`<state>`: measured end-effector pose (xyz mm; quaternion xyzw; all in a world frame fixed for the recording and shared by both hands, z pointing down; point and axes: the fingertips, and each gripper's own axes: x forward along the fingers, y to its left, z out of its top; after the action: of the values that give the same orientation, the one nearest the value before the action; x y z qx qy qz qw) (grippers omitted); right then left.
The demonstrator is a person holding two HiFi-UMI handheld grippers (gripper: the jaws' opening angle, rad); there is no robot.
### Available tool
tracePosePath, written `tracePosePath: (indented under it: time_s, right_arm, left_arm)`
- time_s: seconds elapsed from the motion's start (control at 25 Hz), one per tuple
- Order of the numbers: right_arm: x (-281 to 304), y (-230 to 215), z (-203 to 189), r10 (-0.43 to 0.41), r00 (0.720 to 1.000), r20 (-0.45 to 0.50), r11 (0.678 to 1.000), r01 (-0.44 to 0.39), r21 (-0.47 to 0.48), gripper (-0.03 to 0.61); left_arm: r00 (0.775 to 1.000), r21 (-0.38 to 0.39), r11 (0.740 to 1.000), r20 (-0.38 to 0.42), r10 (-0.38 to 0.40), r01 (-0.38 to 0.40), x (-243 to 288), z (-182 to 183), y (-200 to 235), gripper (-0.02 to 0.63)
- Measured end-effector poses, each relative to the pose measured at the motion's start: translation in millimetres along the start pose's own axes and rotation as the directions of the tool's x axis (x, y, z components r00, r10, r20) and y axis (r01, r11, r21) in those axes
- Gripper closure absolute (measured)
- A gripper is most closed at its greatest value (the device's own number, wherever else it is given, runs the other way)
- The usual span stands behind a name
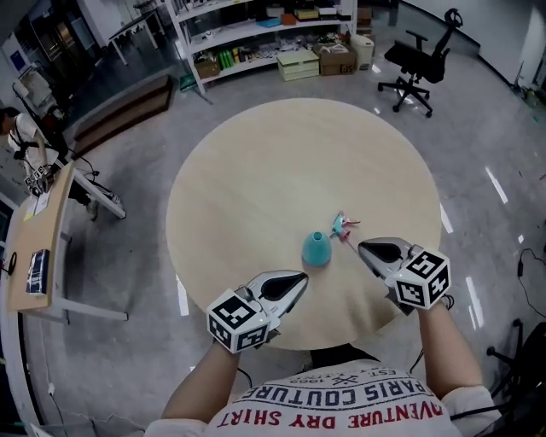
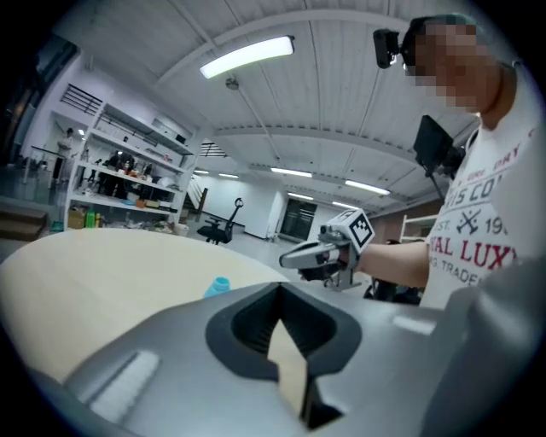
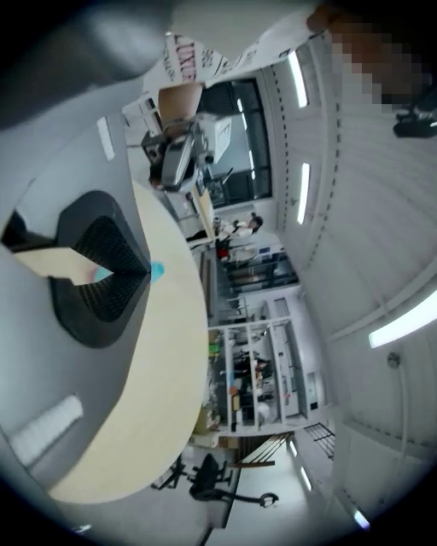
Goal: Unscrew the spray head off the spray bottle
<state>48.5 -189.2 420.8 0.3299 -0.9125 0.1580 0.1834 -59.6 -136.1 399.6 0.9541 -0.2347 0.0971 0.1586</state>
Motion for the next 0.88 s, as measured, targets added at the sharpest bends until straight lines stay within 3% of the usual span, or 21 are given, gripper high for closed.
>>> tracePosePath:
  time_s: [0.08,0.2,0.4,0.6,0.76,0.88]
  right_arm:
    - [-30,49,21,0.101,0.992,0.07,0.995,-0.099,-0.031,0.577]
    - [-62,121,30,0.23,0.97,0.083,0.973,-0.23,-0.014,0.577]
    - [-108,194,23,0.271,0.95,0.155,0.962,-0.274,-0.001,0.577]
    - [-178,243,-31,0.268,0.946,0.182,0.962,-0.272,-0.006,0.577]
    - [-255,306,-91,0.246,0.951,0.188,0.969,-0.244,-0.037,0.577]
    - [-310,342,-142,0.251,0.951,0.179,0.967,-0.253,-0.01,0.577]
  left_arm:
    - [0.998,0.017,0.998,0.015,-0.058,0.058,-12,14,-24,0.614]
    - [0.996,0.043,0.995,0.03,-0.09,0.088,-35,32,-67,0.614]
    - [0.995,0.134,0.986,-0.016,-0.099,0.1,-73,28,-148,0.614]
    - [0.999,0.155,0.987,0.005,-0.036,0.035,-90,-4,-236,0.614]
    - [1.0,0.119,0.993,0.015,0.001,-0.002,-110,-54,-336,0.614]
    - [0.999,0.14,0.989,-0.004,0.041,-0.039,-119,-86,-411,0.614]
